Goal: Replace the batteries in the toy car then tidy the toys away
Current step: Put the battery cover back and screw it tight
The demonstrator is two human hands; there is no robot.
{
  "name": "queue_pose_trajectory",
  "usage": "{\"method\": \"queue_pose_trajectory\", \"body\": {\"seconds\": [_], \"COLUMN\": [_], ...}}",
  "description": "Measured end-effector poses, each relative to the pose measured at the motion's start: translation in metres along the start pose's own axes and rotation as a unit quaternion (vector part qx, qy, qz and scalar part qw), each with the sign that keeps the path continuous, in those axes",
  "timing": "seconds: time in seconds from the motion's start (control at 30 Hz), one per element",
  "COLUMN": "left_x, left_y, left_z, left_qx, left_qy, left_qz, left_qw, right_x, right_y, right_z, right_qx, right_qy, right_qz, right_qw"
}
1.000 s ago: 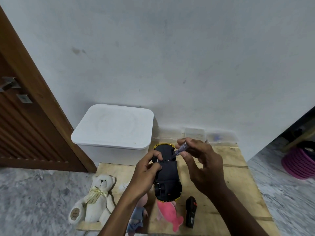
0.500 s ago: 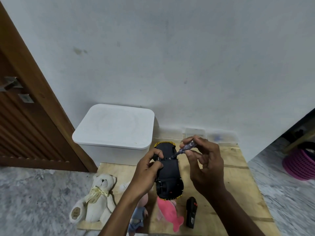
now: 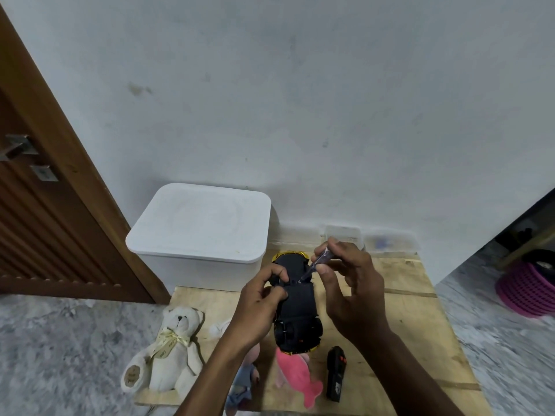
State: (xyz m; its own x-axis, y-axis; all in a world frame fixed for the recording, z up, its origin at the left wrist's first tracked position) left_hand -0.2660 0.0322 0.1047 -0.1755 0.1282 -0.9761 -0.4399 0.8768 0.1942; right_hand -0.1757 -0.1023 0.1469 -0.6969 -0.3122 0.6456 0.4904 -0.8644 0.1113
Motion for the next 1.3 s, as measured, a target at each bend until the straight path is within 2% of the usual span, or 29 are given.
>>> {"method": "queue_pose_trajectory", "body": {"seconds": [0.1, 0.27, 0.5, 0.6, 0.87, 1.07, 1.3], "left_x": [-0.001, 0.000, 0.002, 0.000, 0.000, 0.001, 0.004], "left_y": [0.001, 0.002, 0.000, 0.002, 0.003, -0.001, -0.002], "left_z": [0.000, -0.001, -0.002, 0.000, 0.005, 0.004, 0.005], "left_qx": [-0.001, -0.005, 0.004, -0.005, -0.002, 0.014, 0.051], "left_qy": [0.001, 0.008, 0.009, 0.009, 0.013, 0.026, 0.015], "left_qz": [-0.001, -0.004, -0.007, -0.010, -0.002, -0.020, -0.018], "left_qw": [1.000, 1.000, 1.000, 1.000, 1.000, 0.999, 0.998], "right_x": [0.000, -0.001, 0.004, 0.003, -0.001, -0.002, -0.004], "right_y": [-0.002, 0.000, 0.004, 0.002, -0.002, 0.001, 0.007], "right_z": [0.000, 0.000, 0.005, 0.003, -0.006, -0.007, -0.006], "right_qx": [0.010, -0.018, 0.038, 0.016, -0.049, -0.053, -0.094], "right_qy": [0.028, 0.040, -0.032, -0.037, 0.028, 0.005, -0.076], "right_qz": [-0.017, -0.046, 0.012, 0.015, -0.028, -0.042, -0.009], "right_qw": [0.999, 0.998, 0.999, 0.999, 0.998, 0.998, 0.993]}}
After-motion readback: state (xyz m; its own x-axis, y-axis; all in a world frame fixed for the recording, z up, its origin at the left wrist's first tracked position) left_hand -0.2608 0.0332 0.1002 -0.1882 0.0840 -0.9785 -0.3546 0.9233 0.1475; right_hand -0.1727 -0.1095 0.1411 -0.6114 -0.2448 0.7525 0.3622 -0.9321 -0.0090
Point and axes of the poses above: each hand's wrist, its own z-axis towards the middle knuckle, its own y-axis out of the back of the hand, x = y × z, the point moved 1 cm from there along z, towards the middle knuckle, and after that the axes turned 14 degrees about z, right-handed, at the moved point
